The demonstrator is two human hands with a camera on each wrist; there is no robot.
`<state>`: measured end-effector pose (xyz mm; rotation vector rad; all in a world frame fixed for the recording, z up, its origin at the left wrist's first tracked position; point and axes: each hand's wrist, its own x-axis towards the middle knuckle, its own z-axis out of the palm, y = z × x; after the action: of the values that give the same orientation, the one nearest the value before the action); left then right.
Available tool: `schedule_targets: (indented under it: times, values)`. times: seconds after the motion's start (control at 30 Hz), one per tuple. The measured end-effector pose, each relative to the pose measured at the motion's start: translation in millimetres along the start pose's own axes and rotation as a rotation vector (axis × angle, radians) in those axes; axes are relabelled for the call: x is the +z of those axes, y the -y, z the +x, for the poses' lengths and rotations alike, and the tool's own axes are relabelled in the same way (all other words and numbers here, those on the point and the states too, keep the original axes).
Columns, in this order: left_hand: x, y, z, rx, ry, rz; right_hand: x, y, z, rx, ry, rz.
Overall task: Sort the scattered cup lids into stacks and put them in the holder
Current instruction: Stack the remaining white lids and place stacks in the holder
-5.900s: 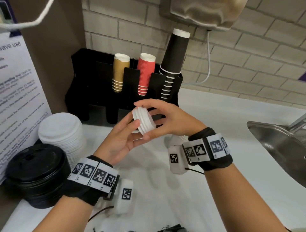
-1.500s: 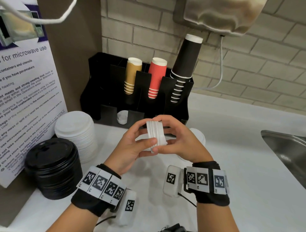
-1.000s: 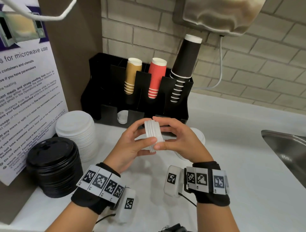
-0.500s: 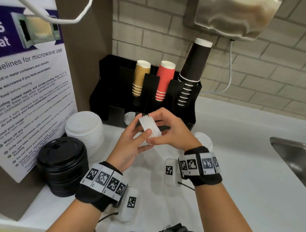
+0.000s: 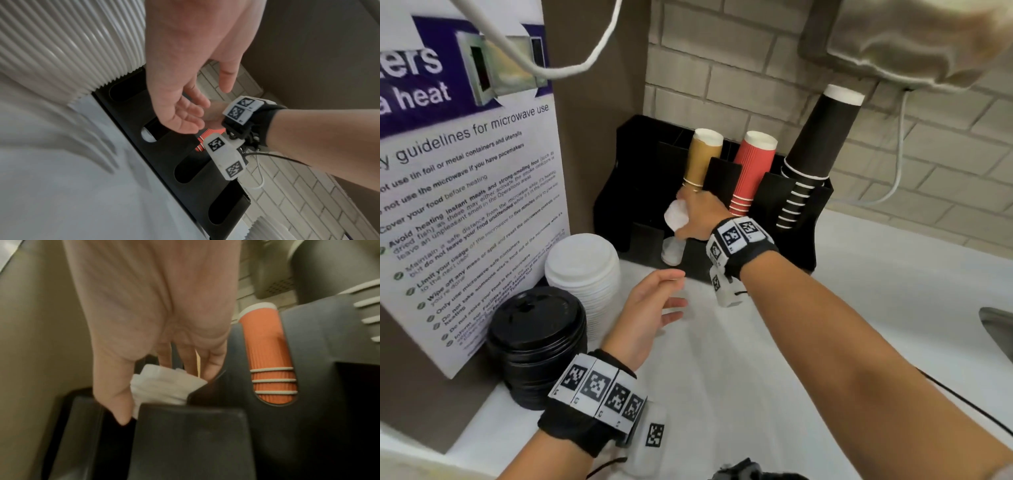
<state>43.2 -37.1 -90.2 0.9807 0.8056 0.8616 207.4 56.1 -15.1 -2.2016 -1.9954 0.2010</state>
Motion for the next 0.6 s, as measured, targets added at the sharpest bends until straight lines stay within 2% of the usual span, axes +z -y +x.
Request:
schedule_targets:
  times: [0.1,0.2,0.4,0.6]
  values:
    - [-1.2,1.0,-1.0,-0.018,0.011,0.017,16.9,7.7,11.7,0.000,0.107,-0.207]
    - [-0.9,1.6,-1.8,-0.027,0.019,0.028,26.3,10.6,17.2,-0.021,0.201,-0.236]
    - [-3.1,0.4,-2.2,-0.033,0.040,0.037,37.7,15.9,19.1,-0.002,0.224,-0.297]
    - [-5.1,1.9,-0.7,-0.035,0.045,0.043,45.5,19.9,13.7,0.013,0.156,-0.358]
